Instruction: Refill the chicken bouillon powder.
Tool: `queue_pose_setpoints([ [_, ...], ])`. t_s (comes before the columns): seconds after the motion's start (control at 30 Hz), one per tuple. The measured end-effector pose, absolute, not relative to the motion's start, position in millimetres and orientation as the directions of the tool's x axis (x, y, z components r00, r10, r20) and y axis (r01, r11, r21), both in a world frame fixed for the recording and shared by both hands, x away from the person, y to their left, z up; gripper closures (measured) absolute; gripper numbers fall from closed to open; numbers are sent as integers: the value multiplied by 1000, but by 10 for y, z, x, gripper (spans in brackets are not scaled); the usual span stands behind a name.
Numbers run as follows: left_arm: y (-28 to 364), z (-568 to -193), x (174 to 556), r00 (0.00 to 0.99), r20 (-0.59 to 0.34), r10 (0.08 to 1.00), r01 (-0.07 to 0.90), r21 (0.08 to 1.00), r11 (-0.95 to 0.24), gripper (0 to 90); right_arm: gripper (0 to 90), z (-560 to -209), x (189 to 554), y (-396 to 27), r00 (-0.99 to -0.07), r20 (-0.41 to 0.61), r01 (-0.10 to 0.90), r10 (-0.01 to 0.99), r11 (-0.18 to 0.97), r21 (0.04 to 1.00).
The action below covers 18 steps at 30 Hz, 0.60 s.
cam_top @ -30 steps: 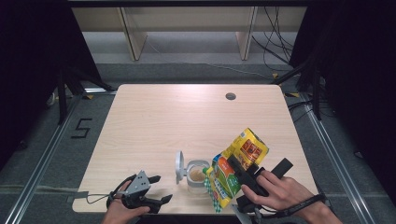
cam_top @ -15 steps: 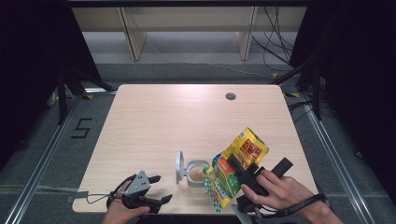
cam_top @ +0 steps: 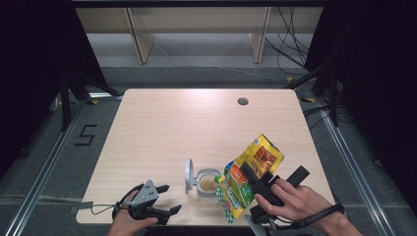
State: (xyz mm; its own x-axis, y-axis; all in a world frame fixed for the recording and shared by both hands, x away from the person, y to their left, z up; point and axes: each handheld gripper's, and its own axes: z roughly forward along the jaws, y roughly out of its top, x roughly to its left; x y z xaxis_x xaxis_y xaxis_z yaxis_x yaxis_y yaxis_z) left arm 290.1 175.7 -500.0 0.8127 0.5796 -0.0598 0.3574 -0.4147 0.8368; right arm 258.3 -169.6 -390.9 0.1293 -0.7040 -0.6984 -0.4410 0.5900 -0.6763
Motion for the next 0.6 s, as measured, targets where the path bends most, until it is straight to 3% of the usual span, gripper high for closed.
queue_pose_setpoints([
  [0.6, 1743, -5005, 2883, 802, -91, 590, 378, 842, -385, 208, 618, -3935, 2580, -1697, 112, -713, -449, -692, 606, -657],
])
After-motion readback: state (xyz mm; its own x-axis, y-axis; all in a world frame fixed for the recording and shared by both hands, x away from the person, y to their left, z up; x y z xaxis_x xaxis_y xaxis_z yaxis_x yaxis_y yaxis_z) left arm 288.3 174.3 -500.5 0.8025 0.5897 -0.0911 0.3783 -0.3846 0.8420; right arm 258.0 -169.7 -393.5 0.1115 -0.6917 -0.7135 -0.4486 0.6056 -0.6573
